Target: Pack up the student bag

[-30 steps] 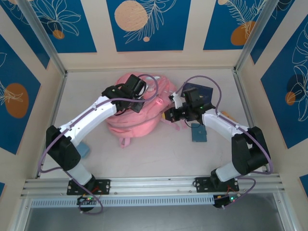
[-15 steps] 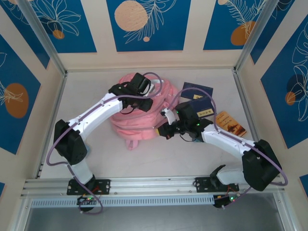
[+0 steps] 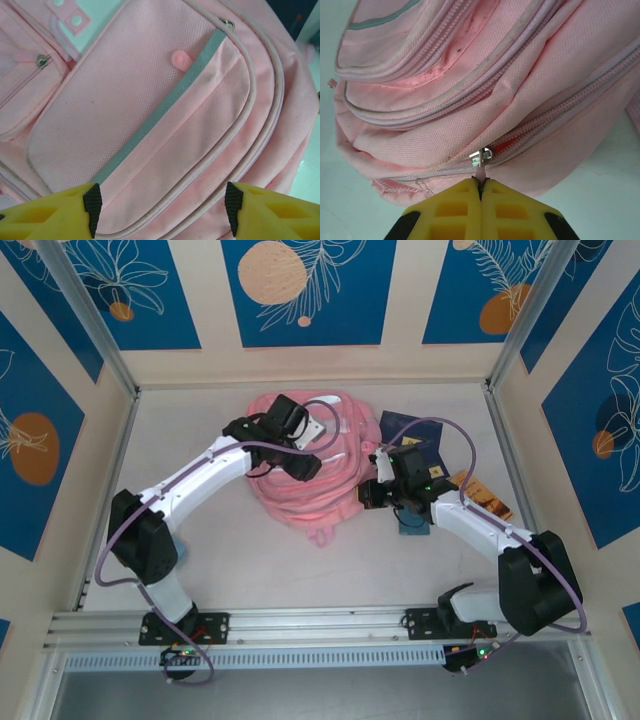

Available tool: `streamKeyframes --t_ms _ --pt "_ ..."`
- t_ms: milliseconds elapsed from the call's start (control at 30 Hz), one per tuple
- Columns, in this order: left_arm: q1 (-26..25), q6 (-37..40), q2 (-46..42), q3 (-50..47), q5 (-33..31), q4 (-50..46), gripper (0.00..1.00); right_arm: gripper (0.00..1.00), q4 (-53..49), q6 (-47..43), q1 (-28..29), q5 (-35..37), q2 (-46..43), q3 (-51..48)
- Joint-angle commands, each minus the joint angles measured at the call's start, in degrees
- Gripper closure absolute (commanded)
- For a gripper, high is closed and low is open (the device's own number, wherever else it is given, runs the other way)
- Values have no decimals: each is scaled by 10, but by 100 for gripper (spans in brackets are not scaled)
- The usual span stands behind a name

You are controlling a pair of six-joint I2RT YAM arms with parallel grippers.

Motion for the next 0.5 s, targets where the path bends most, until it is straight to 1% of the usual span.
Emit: streamKeyframes --t_ms 0,67,133,233,467 --pt "-13 80 32 -6 6 -15 33 100 -5 9 -6 2 1 31" --pt "-15 100 46 -6 1 -10 36 100 -7 9 -7 0 4 32" --pt "-15 110 58 -7 -20 -2 40 100 -10 9 -8 -1 3 30" --pt "-15 127 75 -5 -19 0 43 100 -10 11 -9 -2 1 27" --pt "-14 120 111 0 -30 4 49 100 -8 13 -12 -6 0 26"
